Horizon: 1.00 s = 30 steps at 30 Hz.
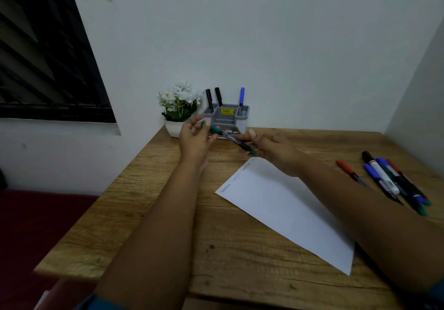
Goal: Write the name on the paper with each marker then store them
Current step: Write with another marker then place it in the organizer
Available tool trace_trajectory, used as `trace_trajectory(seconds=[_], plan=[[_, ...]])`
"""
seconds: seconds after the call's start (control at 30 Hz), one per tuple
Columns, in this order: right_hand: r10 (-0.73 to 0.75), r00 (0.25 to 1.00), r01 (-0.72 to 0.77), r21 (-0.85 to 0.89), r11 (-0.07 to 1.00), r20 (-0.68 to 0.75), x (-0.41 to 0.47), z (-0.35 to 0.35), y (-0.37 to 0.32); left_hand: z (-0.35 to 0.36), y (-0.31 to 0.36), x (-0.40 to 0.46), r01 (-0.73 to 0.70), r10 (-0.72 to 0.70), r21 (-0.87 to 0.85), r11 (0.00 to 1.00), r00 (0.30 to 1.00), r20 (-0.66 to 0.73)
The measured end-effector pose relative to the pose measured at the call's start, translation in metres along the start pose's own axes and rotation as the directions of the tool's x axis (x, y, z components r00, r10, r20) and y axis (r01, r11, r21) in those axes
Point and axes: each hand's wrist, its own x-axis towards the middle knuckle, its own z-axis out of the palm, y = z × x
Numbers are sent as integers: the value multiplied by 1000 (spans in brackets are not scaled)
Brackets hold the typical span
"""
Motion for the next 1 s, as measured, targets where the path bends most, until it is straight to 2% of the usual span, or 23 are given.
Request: trace_trajectory(seconds=[0.03,0.07,0.13,0.2,0.23,0.27,0.33,0.4,0.47,0.57,0.67,0.77,0.83,0.9,1.0], plan=[[16,1000,-16,29,999,-5,0,3,-2,-2,2,0,-24,24,8,1000,999,25],[29,999,-30,-25,999,-31,2,8,-3,-4,4,-1,-46,45,12,999,997,61],[15,998,-33,-327,944,-59,9,19,-7,-3,5,-4,-98,93,39,994,989,119],[-21,999,-10,-652,758,-41,18,26,-14,-1,6,-5,-139,131,45,989,981,143],[-11,999,-20,-719,694,-39,22,28,-18,-2,7,-5,-144,137,35,989,980,145],[19,999,-47,-734,678,-46,26,29,-23,-3,7,-4,-141,137,19,990,980,144],[75,995,-99,-687,720,-65,35,30,-30,-6,7,0,-125,125,-13,992,983,136],[68,994,-104,-667,738,-80,46,28,-32,-8,4,4,-124,122,5,992,986,110],[26,995,-87,-687,722,-99,58,24,-31,-12,-3,7,-146,143,99,984,989,37],[-1,988,-100,-634,767,-156,80,12,-34,-21,-13,11,-195,225,331,923,973,-54],[-130,968,-51,-674,737,-215,107,4,-36,-26,-17,13,-223,267,437,871,963,-42],[-297,913,28,-682,731,-281,135,8,-33,-27,-21,16,-269,320,482,834,947,-27],[-351,887,53,-687,724,-301,149,12,-25,-26,-26,15,-311,370,527,791,929,-7],[-354,893,37,-739,672,-277,159,16,-14,-25,-31,15,-331,382,562,758,924,29],[-320,927,-13,-870,493,-195,166,25,3,-22,-36,13,-339,368,600,724,926,80]])
